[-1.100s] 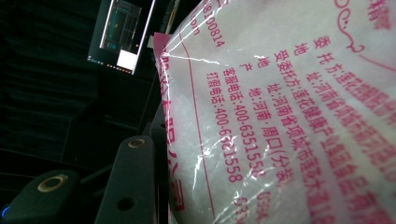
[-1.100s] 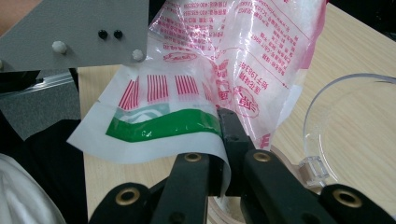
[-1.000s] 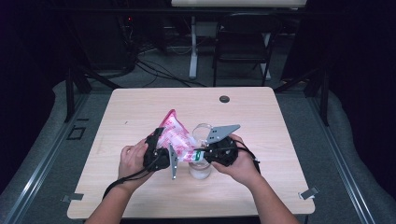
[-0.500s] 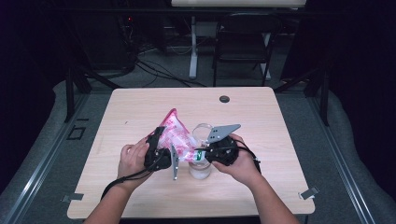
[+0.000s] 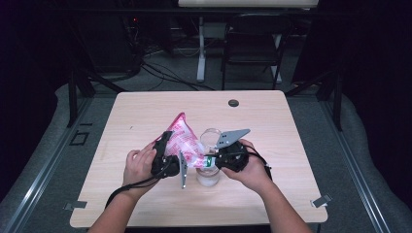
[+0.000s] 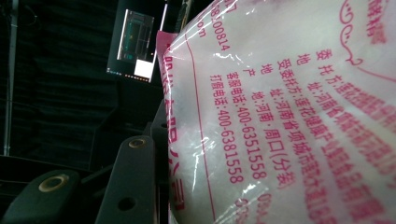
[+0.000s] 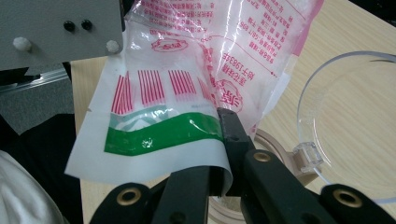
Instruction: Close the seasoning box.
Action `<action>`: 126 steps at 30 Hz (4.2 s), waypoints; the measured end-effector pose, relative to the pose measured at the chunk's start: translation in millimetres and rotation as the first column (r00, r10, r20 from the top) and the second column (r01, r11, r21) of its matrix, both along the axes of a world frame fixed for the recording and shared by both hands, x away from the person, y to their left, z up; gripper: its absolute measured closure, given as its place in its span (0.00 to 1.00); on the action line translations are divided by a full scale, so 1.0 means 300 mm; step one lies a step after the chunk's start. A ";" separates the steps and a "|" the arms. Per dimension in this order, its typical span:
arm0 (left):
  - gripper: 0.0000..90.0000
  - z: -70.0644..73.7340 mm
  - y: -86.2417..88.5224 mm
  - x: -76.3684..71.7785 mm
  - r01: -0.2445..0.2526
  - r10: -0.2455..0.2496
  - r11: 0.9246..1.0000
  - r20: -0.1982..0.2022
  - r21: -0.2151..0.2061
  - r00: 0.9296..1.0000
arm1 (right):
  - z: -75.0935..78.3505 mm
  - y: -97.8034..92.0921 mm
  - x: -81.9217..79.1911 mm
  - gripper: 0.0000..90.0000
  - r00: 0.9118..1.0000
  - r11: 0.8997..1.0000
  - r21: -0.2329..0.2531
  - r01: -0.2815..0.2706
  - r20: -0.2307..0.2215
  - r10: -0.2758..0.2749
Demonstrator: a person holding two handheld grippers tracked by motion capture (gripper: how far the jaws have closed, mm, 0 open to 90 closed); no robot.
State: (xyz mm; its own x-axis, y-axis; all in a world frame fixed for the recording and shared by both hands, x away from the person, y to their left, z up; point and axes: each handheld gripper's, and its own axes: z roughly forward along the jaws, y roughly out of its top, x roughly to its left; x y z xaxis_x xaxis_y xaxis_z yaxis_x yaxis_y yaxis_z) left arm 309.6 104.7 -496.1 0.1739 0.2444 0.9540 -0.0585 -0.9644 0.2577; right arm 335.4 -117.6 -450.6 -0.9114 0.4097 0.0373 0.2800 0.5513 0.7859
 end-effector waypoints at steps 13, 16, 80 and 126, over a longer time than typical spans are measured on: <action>0.68 0.005 -0.003 -0.008 0.011 -0.011 1.000 0.009 0.010 1.000 | 0.006 -0.003 -0.003 1.00 1.000 1.000 -0.009 0.001 0.008 -0.001; 0.68 0.005 -0.003 -0.011 0.014 -0.014 1.000 0.012 0.015 1.000 | 0.006 -0.003 -0.003 1.00 1.000 1.000 -0.011 0.001 0.006 -0.001; 0.68 0.024 -0.022 -0.032 0.025 -0.035 0.994 0.091 0.103 0.995 | -0.008 -0.013 0.008 1.00 1.000 1.000 -0.021 -0.008 -0.017 0.008; 0.69 0.040 -0.026 -0.042 0.029 -0.043 0.991 0.110 0.129 0.993 | -0.020 -0.012 0.014 1.00 1.000 0.999 -0.036 -0.013 -0.029 0.012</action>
State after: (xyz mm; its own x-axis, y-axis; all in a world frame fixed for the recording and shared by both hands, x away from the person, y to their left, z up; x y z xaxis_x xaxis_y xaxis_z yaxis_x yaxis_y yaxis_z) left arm 297.1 97.0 -484.1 0.0704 0.1151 0.9909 -0.1156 -0.9857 0.1227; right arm 339.6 -121.3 -456.5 -0.9152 0.3999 0.0490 0.2951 0.5826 0.7573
